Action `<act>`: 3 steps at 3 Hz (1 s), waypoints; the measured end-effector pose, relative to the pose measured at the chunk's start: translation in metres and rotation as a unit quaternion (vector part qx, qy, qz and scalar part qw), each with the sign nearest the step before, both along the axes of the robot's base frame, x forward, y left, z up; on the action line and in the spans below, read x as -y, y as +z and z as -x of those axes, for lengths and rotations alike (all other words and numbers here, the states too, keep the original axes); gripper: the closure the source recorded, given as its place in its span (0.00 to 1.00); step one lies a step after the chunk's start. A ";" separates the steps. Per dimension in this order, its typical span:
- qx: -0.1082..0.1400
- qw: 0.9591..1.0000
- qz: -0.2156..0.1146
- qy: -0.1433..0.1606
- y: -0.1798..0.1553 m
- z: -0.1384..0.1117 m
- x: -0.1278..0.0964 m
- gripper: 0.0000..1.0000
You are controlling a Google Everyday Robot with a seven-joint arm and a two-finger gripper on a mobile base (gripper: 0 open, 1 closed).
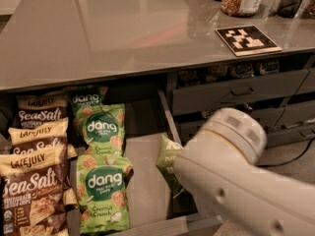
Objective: Pick green jalapeno chip bag from top drawer and place on counter
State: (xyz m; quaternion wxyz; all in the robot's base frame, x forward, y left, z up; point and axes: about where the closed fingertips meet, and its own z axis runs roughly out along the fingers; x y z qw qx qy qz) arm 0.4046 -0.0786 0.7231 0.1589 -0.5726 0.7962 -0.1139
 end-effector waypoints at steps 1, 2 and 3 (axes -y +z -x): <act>0.068 0.997 -0.024 -0.028 0.044 0.024 0.028 1.00; 0.137 0.988 -0.072 -0.025 0.078 0.039 0.047 1.00; 0.148 0.979 -0.138 0.012 0.086 0.031 0.037 1.00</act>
Offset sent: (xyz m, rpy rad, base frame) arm -0.0802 -0.0563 0.1216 0.4336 -0.3820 0.0688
